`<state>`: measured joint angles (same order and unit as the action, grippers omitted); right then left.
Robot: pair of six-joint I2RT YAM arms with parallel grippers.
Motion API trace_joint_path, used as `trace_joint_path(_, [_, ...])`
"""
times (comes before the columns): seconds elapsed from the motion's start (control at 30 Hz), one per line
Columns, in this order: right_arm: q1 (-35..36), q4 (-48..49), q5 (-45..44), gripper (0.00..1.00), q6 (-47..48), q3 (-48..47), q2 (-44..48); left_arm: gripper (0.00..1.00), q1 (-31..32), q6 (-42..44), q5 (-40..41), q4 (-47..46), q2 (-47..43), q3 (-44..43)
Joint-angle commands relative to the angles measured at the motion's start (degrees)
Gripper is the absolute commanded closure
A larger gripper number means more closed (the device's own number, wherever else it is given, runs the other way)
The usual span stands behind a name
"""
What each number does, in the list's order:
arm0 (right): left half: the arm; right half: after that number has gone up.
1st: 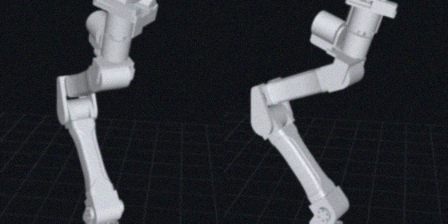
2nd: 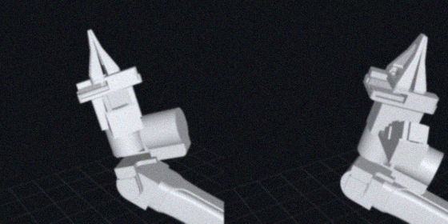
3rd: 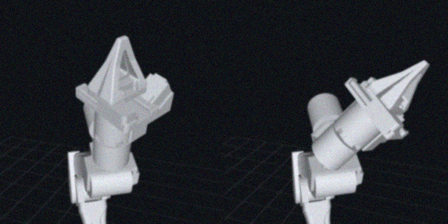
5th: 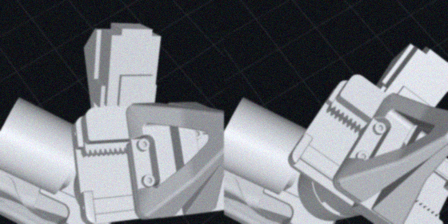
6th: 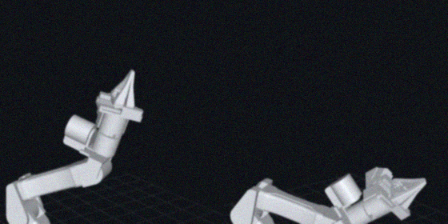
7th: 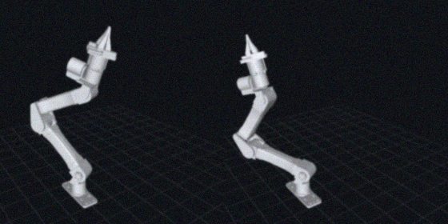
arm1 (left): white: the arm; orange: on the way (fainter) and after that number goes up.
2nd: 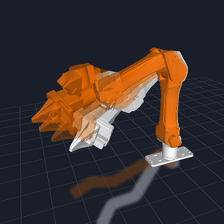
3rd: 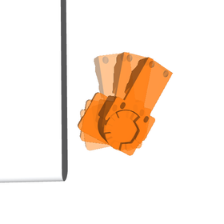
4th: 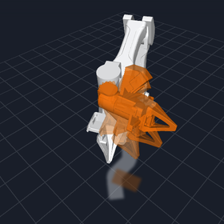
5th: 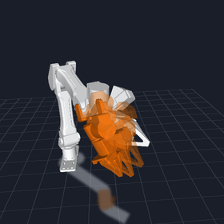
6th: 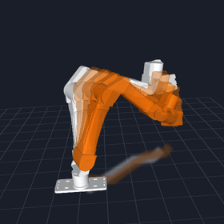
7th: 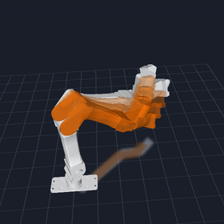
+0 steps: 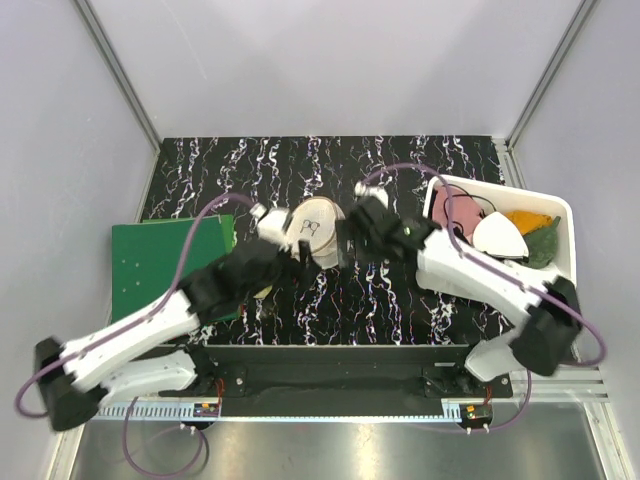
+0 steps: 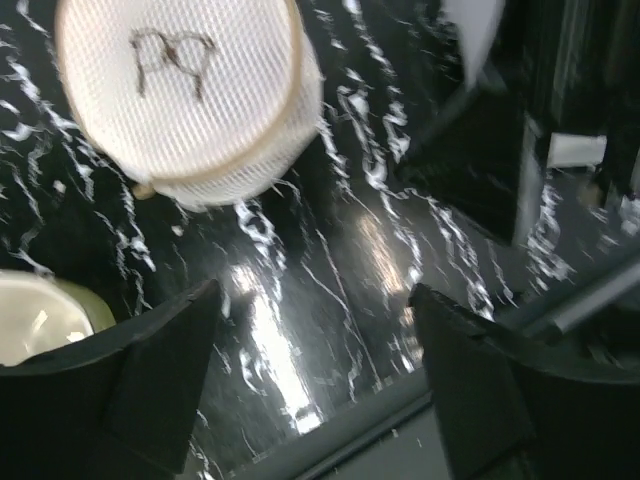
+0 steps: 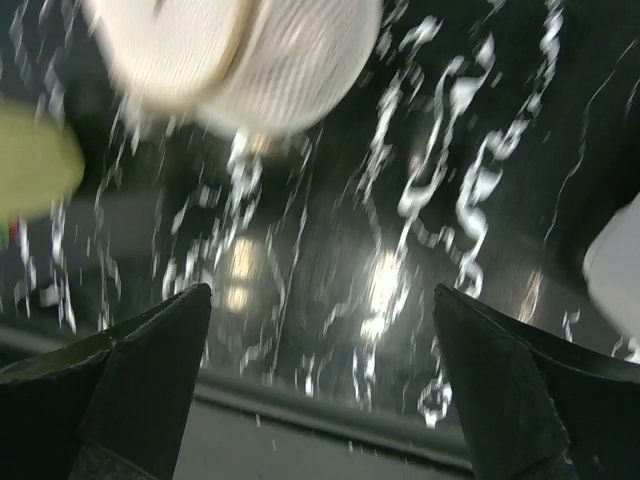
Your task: Place the bra in the laundry bag and zip it closed
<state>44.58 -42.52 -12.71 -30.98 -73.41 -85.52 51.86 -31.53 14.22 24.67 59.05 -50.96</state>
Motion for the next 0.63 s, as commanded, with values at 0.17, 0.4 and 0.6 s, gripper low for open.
trace_joint_path(0.17, [27.7,2.8,-10.7,0.0,-17.9,18.0,26.3,0.01,11.8,-11.4,-7.5,-18.5,-32.3,25.5])
trace_joint_path(0.4, [35.2,14.0,-9.4,0.0,-30.7,37.5,35.7,0.01,14.9,-17.9,-17.5,-28.7,-52.8,40.9])
trace_joint_path(0.6, [36.5,34.6,-6.1,0.0,-26.2,56.4,59.6,0.01,14.9,-24.7,-26.3,-41.7,-66.1,50.8])
